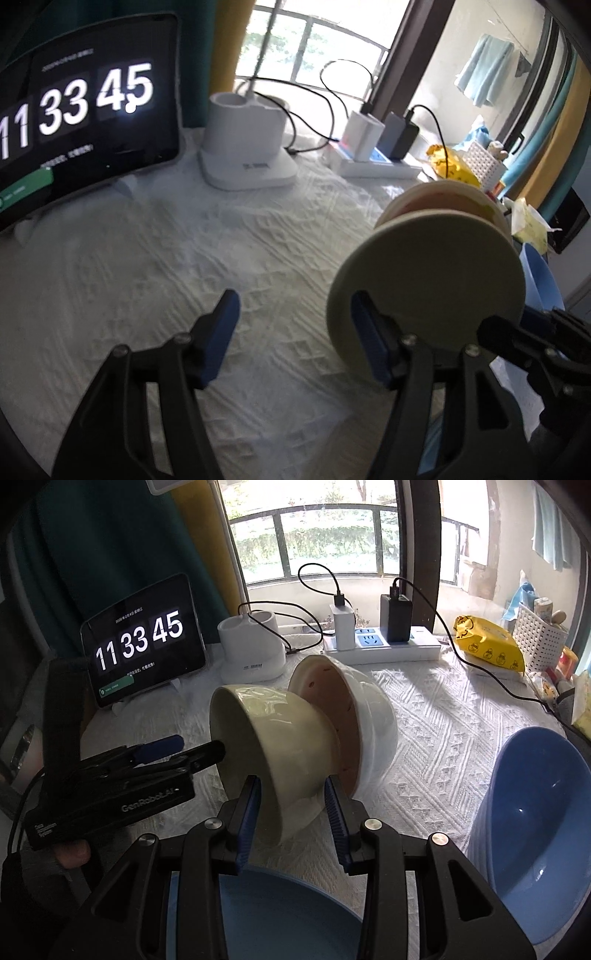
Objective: Organize plates and bowls
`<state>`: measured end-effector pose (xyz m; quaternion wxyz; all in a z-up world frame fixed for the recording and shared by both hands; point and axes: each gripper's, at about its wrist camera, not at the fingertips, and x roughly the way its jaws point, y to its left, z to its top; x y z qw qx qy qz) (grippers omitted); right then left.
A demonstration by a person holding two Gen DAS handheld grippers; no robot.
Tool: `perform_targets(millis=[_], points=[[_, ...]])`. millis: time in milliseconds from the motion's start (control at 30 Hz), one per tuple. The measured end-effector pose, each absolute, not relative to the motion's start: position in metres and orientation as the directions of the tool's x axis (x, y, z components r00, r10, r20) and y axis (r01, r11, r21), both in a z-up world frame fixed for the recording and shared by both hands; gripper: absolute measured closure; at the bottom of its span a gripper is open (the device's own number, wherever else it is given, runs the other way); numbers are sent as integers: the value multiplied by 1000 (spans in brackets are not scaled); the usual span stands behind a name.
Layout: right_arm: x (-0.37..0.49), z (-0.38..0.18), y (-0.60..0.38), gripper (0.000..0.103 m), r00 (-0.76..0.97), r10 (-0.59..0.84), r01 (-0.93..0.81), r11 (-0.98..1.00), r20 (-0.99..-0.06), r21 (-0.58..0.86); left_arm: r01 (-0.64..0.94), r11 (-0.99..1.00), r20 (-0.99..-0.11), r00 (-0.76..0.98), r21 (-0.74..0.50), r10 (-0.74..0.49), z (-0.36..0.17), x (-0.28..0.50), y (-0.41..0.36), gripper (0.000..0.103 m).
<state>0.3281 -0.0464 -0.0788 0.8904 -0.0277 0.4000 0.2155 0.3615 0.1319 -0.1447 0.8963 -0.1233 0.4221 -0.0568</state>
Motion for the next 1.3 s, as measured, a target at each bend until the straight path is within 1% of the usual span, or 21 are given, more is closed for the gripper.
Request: perform_targets(millis=[167, 300, 333, 367, 400, 433, 500, 533, 567, 600, 667, 867, 1033, 1133, 1200, 1300], points=[[332, -82, -46, 65, 593, 354, -401, 909, -723, 116, 15, 960, -749, 622, -280, -229, -150, 367, 128, 39], [334, -82, -45, 65, 599, 346, -399, 911, -723, 105, 22, 962, -757, 613, -271, -227, -154, 369, 124, 40], [334, -82, -45, 65, 600, 342, -398, 912, -723, 101, 27, 963, -758, 611, -268, -228, -154, 369, 123, 42], [335, -83, -45, 65, 602, 339, -398, 912, -723, 97, 34, 964, -759, 610, -264, -229, -155, 369, 121, 49], [335, -83, -44, 65, 603, 337, -399, 912, -723, 93, 41, 965, -761, 607, -261, -231, -156, 369, 119, 53], [335, -83, -44, 65, 605, 335, -400, 912, -722, 89, 46, 964, -760, 606, -261, -234, -156, 369, 117, 55], [336, -84, -44, 65, 609, 335, -402, 912, -719, 84, 62, 961, -759, 601, -268, -251, -158, 369, 114, 64], [336, -84, -44, 66, 610, 334, -404, 911, -718, 81, 66, 960, -758, 600, -270, -255, -159, 369, 113, 65], [336, -84, -43, 67, 614, 333, -405, 911, -715, 76, 73, 960, -757, 600, -271, -260, -159, 368, 112, 69], [336, -84, -43, 68, 619, 330, -406, 911, -712, 69, 84, 960, -754, 601, -268, -264, -158, 367, 110, 76], [335, -84, -42, 70, 628, 326, -410, 911, -707, 57, 98, 960, -748, 607, -263, -267, -156, 366, 107, 80], [333, -84, -39, 72, 642, 313, -409, 912, -700, 32, 96, 964, -751, 610, -247, -253, -151, 363, 108, 84], [335, -83, -40, 76, 648, 300, -395, 918, -700, 28, 98, 972, -734, 640, -216, -228, -139, 356, 107, 84], [335, -81, -41, 79, 647, 303, -394, 919, -700, 34, 101, 973, -717, 661, -207, -222, -129, 351, 109, 85], [335, -80, -42, 79, 647, 304, -390, 920, -699, 40, 95, 979, -710, 676, -181, -198, -124, 348, 109, 85], [334, -79, -43, 80, 638, 327, -396, 916, -698, 67, 92, 979, -705, 682, -182, -195, -121, 346, 110, 85]])
